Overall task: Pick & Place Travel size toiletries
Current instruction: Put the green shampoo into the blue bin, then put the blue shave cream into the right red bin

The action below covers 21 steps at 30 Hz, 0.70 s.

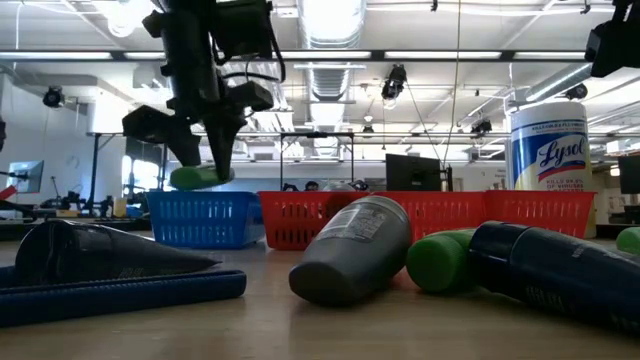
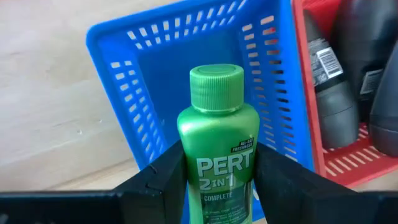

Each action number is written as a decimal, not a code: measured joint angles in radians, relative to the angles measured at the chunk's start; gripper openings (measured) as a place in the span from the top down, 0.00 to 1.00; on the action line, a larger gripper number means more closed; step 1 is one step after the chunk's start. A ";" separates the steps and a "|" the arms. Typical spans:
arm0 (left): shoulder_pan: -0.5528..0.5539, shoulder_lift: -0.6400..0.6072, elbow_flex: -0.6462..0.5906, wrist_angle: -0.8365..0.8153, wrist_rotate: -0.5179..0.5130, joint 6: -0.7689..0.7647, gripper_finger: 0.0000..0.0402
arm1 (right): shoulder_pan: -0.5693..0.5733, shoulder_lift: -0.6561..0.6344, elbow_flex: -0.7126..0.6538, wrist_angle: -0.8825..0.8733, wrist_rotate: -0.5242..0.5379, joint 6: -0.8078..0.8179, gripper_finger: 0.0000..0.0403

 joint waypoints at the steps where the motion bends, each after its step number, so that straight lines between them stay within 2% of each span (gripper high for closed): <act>1: 0.000 0.007 0.000 0.004 0.003 0.000 0.59 | 0.000 0.000 -0.001 -0.001 0.000 0.000 0.09; 6: 0.000 0.033 0.000 0.007 0.002 -0.016 0.59 | 0.000 0.000 -0.003 -0.001 0.000 -0.006 0.09; 11: 0.000 0.037 0.000 0.006 -0.042 -0.053 0.59 | 0.000 0.000 -0.003 -0.001 0.000 -0.007 0.09; 21: -0.002 0.033 0.000 0.006 -0.050 -0.051 0.41 | 0.000 0.000 -0.004 -0.001 -0.002 -0.008 0.09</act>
